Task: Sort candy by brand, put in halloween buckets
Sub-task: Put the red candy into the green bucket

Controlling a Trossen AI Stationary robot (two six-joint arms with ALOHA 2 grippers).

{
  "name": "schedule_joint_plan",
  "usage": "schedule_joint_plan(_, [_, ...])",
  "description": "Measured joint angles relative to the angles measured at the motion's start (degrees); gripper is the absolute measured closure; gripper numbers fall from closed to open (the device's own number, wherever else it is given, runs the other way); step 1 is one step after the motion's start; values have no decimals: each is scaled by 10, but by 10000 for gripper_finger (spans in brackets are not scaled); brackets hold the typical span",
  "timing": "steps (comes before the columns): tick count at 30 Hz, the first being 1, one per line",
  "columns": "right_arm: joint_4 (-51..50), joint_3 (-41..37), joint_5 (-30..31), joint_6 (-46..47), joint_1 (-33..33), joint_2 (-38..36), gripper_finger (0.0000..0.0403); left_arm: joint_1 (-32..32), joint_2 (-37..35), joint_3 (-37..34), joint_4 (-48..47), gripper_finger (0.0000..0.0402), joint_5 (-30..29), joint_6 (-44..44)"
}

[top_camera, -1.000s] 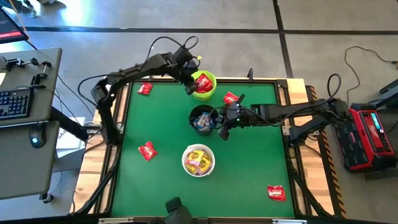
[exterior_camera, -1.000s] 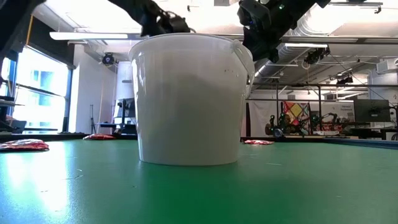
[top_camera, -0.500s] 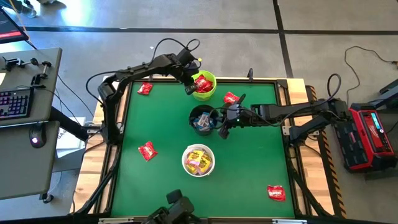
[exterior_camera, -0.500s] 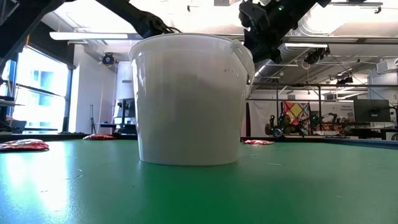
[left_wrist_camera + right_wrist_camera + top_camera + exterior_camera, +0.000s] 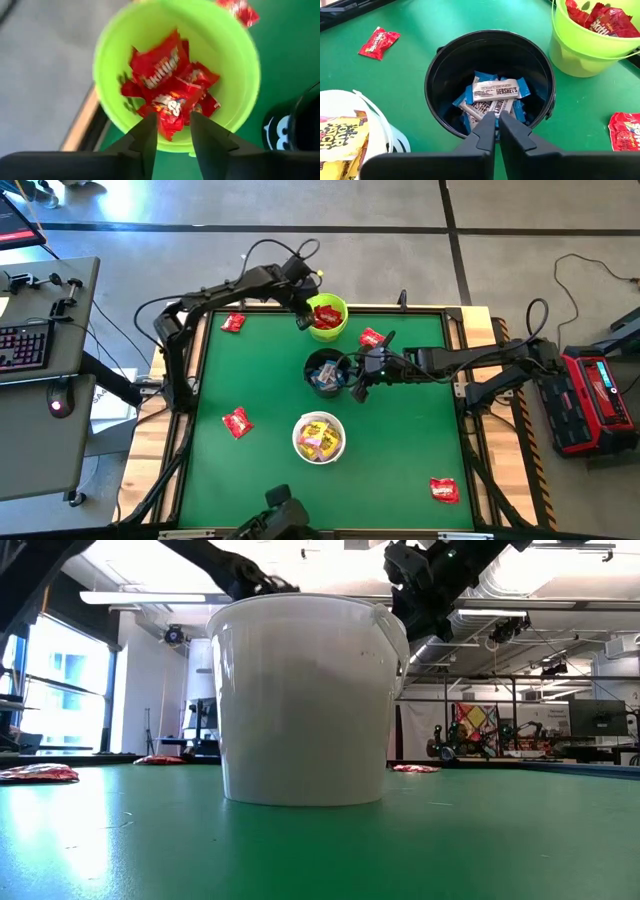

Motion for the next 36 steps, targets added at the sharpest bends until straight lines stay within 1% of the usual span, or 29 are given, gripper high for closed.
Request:
schedule_joint_plan(4, [-2, 0, 9, 0, 0, 0, 364, -1, -47, 0, 6, 276, -39, 5])
schedule_joint_plan(9, [-3, 0, 15, -8, 0, 0, 333, 10, -110, 0, -11, 271, -72, -3])
schedule_joint_plan(12, [-3, 0, 14, -14, 0, 0, 320, 30, -129, 1, -52, 270, -77, -18])
schedule_joint_plan(15, [-3, 0, 11, -14, 0, 0, 312, 55, -129, -1, -109, 270, -78, -28])
schedule_joint_plan(17, [-3, 0, 10, -9, 0, 0, 308, 71, -129, -17, -129, 270, -88, -31])
schedule_joint_plan(19, [-3, 0, 9, -5, 0, 0, 306, 87, -137, -51, -130, 270, -102, -33])
schedule_joint_plan(24, [-3, 0, 9, -3, 0, 0, 306, 124, -171, -176, -118, 270, -132, -43])
schedule_joint_plan(29, [-3, 0, 8, 2, 0, 0, 306, 137, -207, -300, -72, 270, -195, -26])
schedule_joint_plan(32, [-2, 0, 8, 1, 0, 0, 306, 138, -215, -353, -54, 268, -217, -13])
schedule_joint_plan(36, [-3, 0, 8, 0, 0, 0, 306, 138, -215, -398, -19, 255, -242, -12])
